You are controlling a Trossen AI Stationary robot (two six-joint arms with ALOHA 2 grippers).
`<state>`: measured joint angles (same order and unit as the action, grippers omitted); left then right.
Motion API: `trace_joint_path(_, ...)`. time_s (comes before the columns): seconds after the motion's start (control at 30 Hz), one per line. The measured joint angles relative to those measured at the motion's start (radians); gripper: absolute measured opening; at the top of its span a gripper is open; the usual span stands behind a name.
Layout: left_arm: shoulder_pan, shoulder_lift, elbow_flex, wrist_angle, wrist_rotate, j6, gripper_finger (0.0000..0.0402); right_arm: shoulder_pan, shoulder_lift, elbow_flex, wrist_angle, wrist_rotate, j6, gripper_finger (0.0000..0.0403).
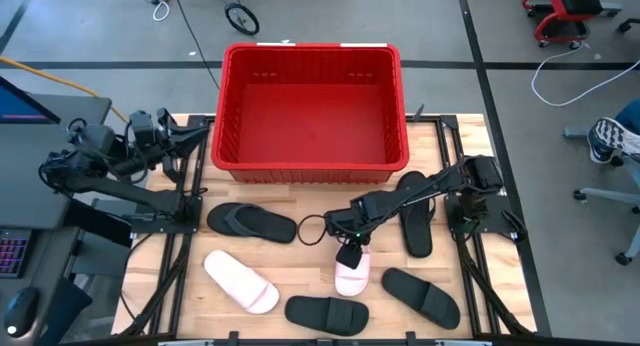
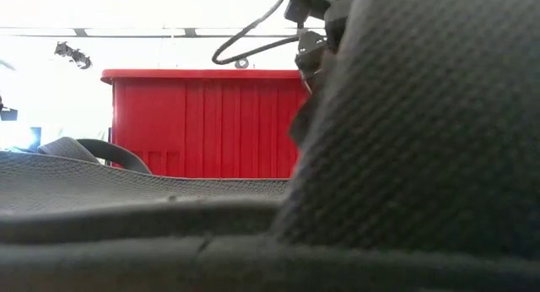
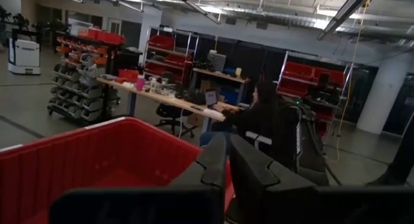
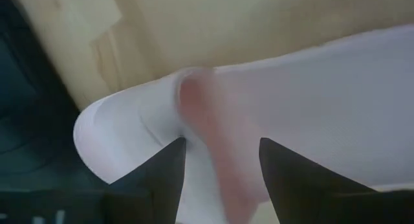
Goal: Pick and place slides into bin
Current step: Put the pink slide into the red bin
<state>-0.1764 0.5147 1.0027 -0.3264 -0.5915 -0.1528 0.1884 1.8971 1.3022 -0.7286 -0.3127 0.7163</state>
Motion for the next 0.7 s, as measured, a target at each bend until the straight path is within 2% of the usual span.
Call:
trace_joint_path(0.17,0.000,0.003,0.000,-0.023,0.000,-0.001,0.0030,0.019,-0.003,0.000,0.063,-0.072,0.022,0.0196)
trace_joint_path(0.4,0.000,0.002,0.000,-0.036,0.000,-0.001,0.0031,0.033,-0.031,0.000,0.067,-0.129,-0.062,0.0183)
trace_joint_path(0.7,0.000,0.002,0.000,-0.040,0.000,-0.001,0.0021,0.045,-0.026,0.000,0.069,-0.124,-0.065,0.0171)
